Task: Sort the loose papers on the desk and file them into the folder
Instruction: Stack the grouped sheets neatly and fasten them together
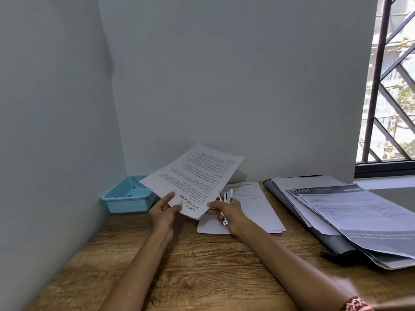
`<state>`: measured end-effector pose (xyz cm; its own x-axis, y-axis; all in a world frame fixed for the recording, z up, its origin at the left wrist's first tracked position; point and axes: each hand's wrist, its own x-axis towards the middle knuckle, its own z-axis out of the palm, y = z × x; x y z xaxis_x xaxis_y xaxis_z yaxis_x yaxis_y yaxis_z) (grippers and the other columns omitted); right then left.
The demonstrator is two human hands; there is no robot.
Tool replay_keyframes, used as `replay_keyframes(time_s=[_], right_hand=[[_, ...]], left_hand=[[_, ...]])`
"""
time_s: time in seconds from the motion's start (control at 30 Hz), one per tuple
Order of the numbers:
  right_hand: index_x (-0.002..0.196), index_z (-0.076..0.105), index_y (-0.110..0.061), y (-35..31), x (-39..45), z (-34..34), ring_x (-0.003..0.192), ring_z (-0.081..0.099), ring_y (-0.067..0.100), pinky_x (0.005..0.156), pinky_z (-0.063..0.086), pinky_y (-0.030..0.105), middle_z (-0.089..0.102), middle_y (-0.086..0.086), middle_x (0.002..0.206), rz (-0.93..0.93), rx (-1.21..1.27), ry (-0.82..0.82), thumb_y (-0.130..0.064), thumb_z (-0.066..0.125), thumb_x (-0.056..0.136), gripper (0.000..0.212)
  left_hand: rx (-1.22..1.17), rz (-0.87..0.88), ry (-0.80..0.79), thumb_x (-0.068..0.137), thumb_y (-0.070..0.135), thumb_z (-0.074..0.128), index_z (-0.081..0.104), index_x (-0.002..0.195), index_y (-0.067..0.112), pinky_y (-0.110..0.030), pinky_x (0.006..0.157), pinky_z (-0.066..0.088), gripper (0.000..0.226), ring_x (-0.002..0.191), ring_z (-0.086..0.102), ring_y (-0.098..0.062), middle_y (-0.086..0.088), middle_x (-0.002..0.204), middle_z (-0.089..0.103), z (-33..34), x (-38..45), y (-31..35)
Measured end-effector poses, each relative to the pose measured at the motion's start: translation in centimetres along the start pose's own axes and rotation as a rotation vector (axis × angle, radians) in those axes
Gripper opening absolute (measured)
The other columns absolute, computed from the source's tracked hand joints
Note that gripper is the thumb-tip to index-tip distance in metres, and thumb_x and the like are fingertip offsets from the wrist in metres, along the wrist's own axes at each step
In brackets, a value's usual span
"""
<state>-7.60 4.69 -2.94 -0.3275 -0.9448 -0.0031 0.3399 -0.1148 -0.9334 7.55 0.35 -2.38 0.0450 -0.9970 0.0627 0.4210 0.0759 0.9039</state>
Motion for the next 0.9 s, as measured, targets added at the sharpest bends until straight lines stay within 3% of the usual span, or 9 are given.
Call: replay_keyframes(time_s=[0.1,0.2,0.27,0.37,0.47,0.53,0.63,0.73,0.9], right_hand=[[0.083,0.058,-0.007,0.0,0.2,-0.4,0.051,0.068,0.016,0.032,0.028,0.016,0.069,0.015,0.092,-0.008,-0.023,0.042,0.015,0.063,0.079,0.023],[0.081,0.055,-0.006,-0.1,0.2,-0.5,0.048,0.067,0.014,0.032,0.028,0.016,0.068,0.016,0.092,-0.012,-0.041,0.075,0.016,0.063,0.079,0.024],[0.082,0.054,-0.007,-0.2,0.0,-0.4,0.047,0.066,0.013,0.032,0.028,0.016,0.068,0.014,0.088,-0.013,-0.037,0.087,0.016,0.063,0.079,0.025],[0.085,0.055,-0.008,-0.3,-0.2,-0.2,0.050,0.067,0.012,0.033,0.029,0.016,0.069,0.014,0.092,-0.031,-0.052,0.057,0.012,0.064,0.081,0.022],[0.100,0.060,-0.005,-0.6,-0.5,0.1,0.048,0.064,0.009,0.034,0.030,0.016,0.070,0.011,0.085,-0.028,-0.148,-0.016,-0.006,0.065,0.088,0.013],[0.107,0.061,-0.008,-0.9,-0.7,0.4,0.044,0.057,0.009,0.034,0.029,0.016,0.068,0.005,0.074,0.015,-0.230,-0.022,-0.031,0.063,0.090,0.029],[0.098,0.057,-0.020,-1.5,-1.3,0.6,0.046,0.047,0.012,0.035,0.027,0.016,0.061,0.005,0.069,0.140,-0.342,-0.072,-0.060,0.042,0.092,0.044],[0.095,0.055,-0.014,-1.1,-1.6,0.7,0.044,0.042,0.011,0.035,0.028,0.017,0.056,0.005,0.064,0.211,-0.403,-0.198,-0.059,0.026,0.097,0.053],[0.095,0.056,-0.009,-0.7,-1.6,1.1,0.042,0.048,0.010,0.034,0.034,0.018,0.060,0.006,0.068,0.194,-0.407,-0.283,-0.053,0.034,0.098,0.050]], left_hand=[[0.010,-0.076,-0.058,0.077,-0.023,0.056,0.059,0.117,-0.004,-0.035,0.086,0.052,0.044,0.102,0.058,-0.027,-0.018,0.119,0.057,0.1,-0.1,-0.3],[0.057,-0.197,-0.234,0.076,-0.024,0.056,0.063,0.104,-0.004,-0.027,0.062,0.059,0.035,0.088,0.061,-0.024,-0.016,0.110,0.059,0.5,-1.2,-0.3],[0.102,-0.220,-0.290,0.075,-0.025,0.057,0.065,0.095,-0.001,-0.024,0.058,0.058,0.032,0.088,0.061,-0.024,-0.018,0.110,0.059,0.7,-1.4,-0.6],[0.126,-0.180,-0.252,0.071,-0.026,0.060,0.066,0.096,0.002,-0.030,0.065,0.059,0.038,0.102,0.059,-0.029,-0.019,0.115,0.059,0.6,-1.0,-0.7],[0.147,-0.102,-0.222,0.070,-0.025,0.062,0.066,0.100,0.006,-0.028,0.065,0.059,0.043,0.103,0.059,-0.027,-0.016,0.114,0.060,0.4,-0.8,-0.3],[0.152,-0.063,-0.217,0.071,-0.024,0.063,0.066,0.103,0.008,-0.024,0.061,0.058,0.045,0.098,0.060,-0.025,-0.018,0.114,0.060,0.3,-0.8,0.2],[0.124,-0.038,-0.191,0.071,-0.023,0.062,0.066,0.101,0.010,-0.017,0.054,0.055,0.044,0.086,0.061,-0.020,-0.019,0.112,0.060,0.1,-0.6,0.8],[0.095,-0.024,-0.195,0.071,-0.024,0.061,0.066,0.099,0.010,-0.016,0.053,0.054,0.043,0.082,0.061,-0.018,-0.020,0.110,0.060,0.3,-0.8,1.0],[0.089,-0.018,-0.187,0.072,-0.024,0.060,0.064,0.108,0.002,-0.018,0.055,0.056,0.045,0.081,0.062,-0.019,-0.022,0.108,0.062,0.4,-0.7,0.8]])
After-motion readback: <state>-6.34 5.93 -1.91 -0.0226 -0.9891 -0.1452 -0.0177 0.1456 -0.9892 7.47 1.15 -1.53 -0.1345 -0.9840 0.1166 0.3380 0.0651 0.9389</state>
